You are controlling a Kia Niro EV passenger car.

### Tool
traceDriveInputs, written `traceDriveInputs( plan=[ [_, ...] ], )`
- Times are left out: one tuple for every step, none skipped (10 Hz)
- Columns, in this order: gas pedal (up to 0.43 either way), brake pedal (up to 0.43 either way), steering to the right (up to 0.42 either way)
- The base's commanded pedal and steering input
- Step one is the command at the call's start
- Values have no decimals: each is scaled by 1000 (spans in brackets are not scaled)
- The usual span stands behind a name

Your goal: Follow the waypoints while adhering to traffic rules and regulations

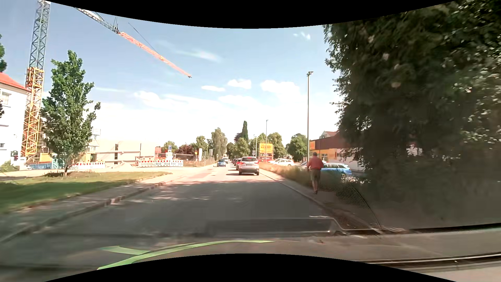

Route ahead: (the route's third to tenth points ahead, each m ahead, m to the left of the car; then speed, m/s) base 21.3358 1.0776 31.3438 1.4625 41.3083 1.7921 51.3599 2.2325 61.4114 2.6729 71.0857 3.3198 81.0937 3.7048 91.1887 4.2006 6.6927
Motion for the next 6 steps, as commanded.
traceDriveInputs(
  plan=[
    [0,0,-6],
    [0,0,-5],
    [0,0,-4],
    [0,0,-5],
    [0,0,-5],
    [0,0,-4]
  ],
)
